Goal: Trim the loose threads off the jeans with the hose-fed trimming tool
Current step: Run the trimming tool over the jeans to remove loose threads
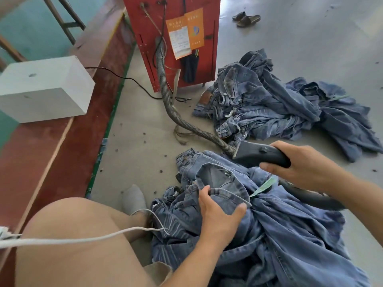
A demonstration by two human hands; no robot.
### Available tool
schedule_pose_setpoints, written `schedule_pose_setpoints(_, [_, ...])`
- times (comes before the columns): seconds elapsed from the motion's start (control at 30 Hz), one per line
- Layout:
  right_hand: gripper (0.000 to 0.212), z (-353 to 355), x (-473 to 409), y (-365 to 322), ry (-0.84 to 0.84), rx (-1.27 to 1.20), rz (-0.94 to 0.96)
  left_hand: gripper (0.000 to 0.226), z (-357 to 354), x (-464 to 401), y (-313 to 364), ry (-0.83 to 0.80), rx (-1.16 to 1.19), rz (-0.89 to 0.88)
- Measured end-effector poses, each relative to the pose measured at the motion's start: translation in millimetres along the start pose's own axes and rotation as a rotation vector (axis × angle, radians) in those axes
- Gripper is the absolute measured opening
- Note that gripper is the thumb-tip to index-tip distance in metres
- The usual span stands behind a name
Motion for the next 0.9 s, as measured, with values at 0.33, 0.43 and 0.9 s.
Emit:
schedule_pose_setpoints(0.33, [0.037,-24,5,-6,-0.269,0.261,-0.049,0.046,-21,9,5,0.141,-0.216,-0.318])
schedule_pose_setpoints(0.43, [0.036,-52,-6,-14,-0.296,0.335,-0.065,0.046,-20,6,-2,0.154,-0.193,-0.298])
schedule_pose_setpoints(0.9, [0.034,-63,-13,1,-0.376,0.336,-0.051,0.032,-18,-4,-6,0.127,-0.139,-0.249])
Point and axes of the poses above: each hand's wrist, its own x-axis away from the middle knuckle, its own z-axis out of the back of the hand, y = z × x, the point moved 7 cm from there along -x, towards the middle knuckle, and after that the axes turned 15 degrees about x, right-handed, at the moved point
